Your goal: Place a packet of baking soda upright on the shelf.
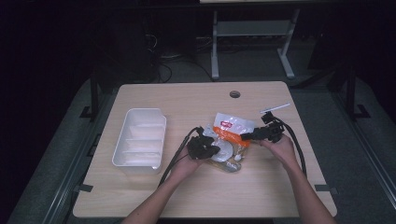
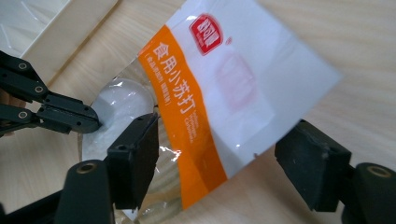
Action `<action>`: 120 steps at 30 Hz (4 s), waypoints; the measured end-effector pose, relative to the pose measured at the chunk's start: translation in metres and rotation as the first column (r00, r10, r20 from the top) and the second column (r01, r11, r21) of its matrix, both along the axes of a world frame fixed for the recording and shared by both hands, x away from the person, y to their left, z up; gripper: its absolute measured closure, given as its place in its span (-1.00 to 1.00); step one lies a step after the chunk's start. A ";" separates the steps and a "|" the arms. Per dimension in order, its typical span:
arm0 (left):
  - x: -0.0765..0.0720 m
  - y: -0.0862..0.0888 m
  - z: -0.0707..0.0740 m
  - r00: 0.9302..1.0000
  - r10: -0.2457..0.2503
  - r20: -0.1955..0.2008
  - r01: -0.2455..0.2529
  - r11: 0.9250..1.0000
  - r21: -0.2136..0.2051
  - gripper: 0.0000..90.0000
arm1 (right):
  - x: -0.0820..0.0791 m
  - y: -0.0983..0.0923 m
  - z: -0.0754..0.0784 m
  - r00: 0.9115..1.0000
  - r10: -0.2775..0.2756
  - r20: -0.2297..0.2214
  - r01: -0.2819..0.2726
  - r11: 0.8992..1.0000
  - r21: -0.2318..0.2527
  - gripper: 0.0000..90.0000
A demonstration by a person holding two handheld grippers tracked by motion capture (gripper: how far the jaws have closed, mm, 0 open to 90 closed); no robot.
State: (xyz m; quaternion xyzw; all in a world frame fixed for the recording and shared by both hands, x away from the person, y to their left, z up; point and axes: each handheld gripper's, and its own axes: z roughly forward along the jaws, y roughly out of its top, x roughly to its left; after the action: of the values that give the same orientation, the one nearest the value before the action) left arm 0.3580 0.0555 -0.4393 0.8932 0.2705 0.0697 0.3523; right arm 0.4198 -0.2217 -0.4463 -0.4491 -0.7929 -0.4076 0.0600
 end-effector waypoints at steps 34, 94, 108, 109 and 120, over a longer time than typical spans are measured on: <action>-0.045 0.017 0.007 0.994 -0.108 0.006 0.108 0.985 -0.132 0.12 | -0.015 0.036 0.009 0.989 0.128 0.071 -0.135 0.986 0.103 0.99; -0.105 0.086 -0.007 0.984 -0.162 0.069 0.168 0.981 -0.098 -0.56 | 0.011 0.138 0.135 0.895 0.275 0.351 -0.266 0.961 -0.075 1.00; -0.104 0.087 -0.012 0.983 -0.167 0.071 0.172 0.983 -0.065 -0.57 | 0.025 0.185 0.140 0.877 0.320 0.359 -0.323 0.945 -0.053 1.00; -0.104 0.087 -0.012 0.983 -0.168 0.071 0.173 0.983 -0.066 -0.57 | 0.026 0.188 0.140 0.876 0.321 0.360 -0.323 0.945 -0.054 1.00; -0.102 0.088 -0.013 0.984 -0.161 0.072 0.166 0.983 -0.077 -0.56 | 0.036 0.224 0.139 0.858 0.361 0.365 -0.367 0.929 -0.055 1.00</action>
State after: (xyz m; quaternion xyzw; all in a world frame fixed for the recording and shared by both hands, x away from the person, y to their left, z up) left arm 0.2560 0.1435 -0.4524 0.8943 0.1871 0.0583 0.4023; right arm 0.4561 0.0021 -0.3069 -0.2063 -0.8569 -0.4722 -0.0102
